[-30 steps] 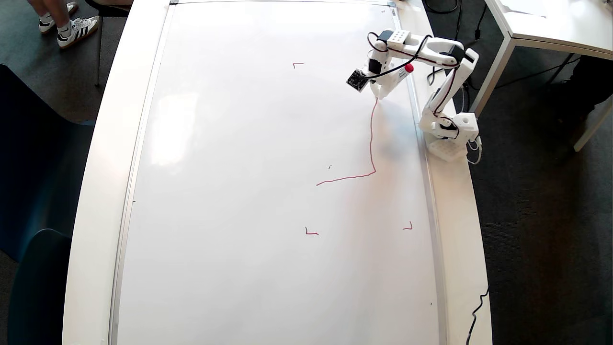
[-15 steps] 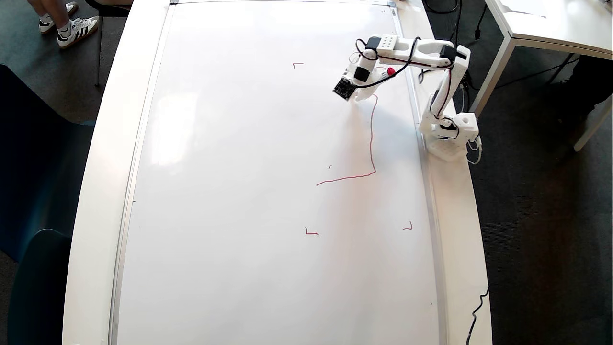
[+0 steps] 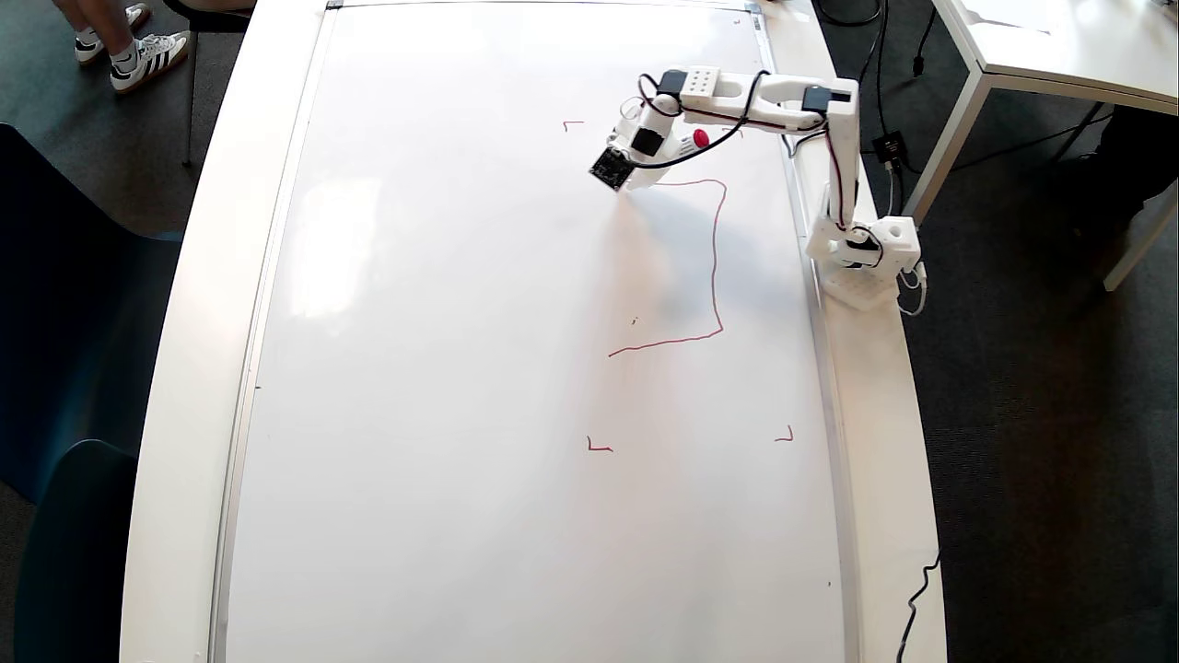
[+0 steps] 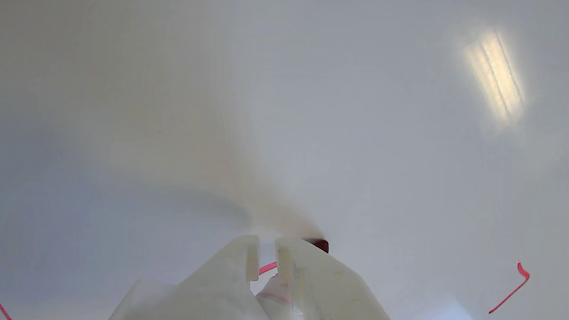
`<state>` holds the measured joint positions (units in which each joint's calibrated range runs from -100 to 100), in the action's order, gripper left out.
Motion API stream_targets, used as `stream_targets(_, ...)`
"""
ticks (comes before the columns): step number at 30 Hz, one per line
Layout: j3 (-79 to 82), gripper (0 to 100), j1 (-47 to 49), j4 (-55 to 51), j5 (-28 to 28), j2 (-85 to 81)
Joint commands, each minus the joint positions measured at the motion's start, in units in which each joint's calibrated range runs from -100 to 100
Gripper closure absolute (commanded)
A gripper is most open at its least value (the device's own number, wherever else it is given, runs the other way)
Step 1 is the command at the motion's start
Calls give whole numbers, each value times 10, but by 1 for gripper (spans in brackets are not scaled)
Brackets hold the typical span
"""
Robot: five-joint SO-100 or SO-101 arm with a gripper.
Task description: Draw on a whiteboard a robot head using a pen attached to the gripper
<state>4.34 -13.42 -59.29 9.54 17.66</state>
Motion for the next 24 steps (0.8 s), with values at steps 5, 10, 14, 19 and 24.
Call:
stream_targets(5, -45, 99, 31, 2, 2, 26)
stream_targets(10, -45, 99, 52, 1, 3, 26)
stream_targets(14, -45, 99, 71, 1, 3, 26)
stream_targets(19, -41, 99, 104, 1, 25, 26)
stream_targets(24, -41, 99, 149, 0, 43, 26)
